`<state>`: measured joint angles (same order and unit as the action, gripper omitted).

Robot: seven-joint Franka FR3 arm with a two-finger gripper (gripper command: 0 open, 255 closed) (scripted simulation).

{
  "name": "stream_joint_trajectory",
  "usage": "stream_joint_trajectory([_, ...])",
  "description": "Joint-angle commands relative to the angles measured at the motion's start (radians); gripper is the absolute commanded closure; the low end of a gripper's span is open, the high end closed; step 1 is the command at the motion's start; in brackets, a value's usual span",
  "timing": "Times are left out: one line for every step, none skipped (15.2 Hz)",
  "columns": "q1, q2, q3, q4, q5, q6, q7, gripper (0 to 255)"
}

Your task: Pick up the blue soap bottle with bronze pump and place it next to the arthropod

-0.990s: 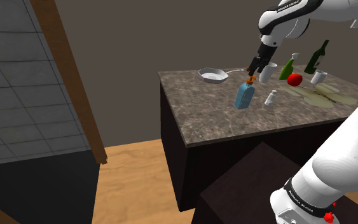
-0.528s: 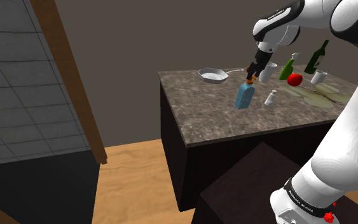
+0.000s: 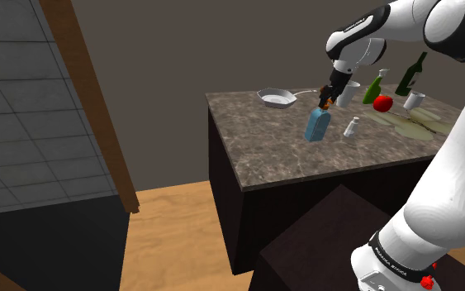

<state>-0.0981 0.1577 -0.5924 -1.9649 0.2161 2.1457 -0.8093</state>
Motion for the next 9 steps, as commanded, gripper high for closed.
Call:
stream_joint_trajectory([0.000, 0.000, 0.000, 0.000, 0.000, 0.000, 0.000, 0])
stream_joint_trajectory([0.000, 0.000, 0.000, 0.000, 0.000, 0.000, 0.000, 0])
stream_joint_trajectory([0.000, 0.000, 0.000, 0.000, 0.000, 0.000, 0.000, 255])
stream_joint_trajectory([0.000, 0.000, 0.000, 0.000, 0.000, 0.001, 0.000, 255])
stream_joint_trajectory([0.000, 0.000, 0.000, 0.000, 0.000, 0.001, 0.000, 255])
stream_joint_trajectory([0.000, 0.000, 0.000, 0.000, 0.000, 0.001, 0.000, 255])
stream_joint_trajectory([0.000, 0.000, 0.000, 0.000, 0.000, 0.000, 0.000, 255])
stream_joint_trajectory([0.000, 0.000, 0.000, 0.000, 0.000, 0.000, 0.000, 255])
stream_joint_trajectory([0.000, 0.000, 0.000, 0.000, 0.000, 0.000, 0.000, 255])
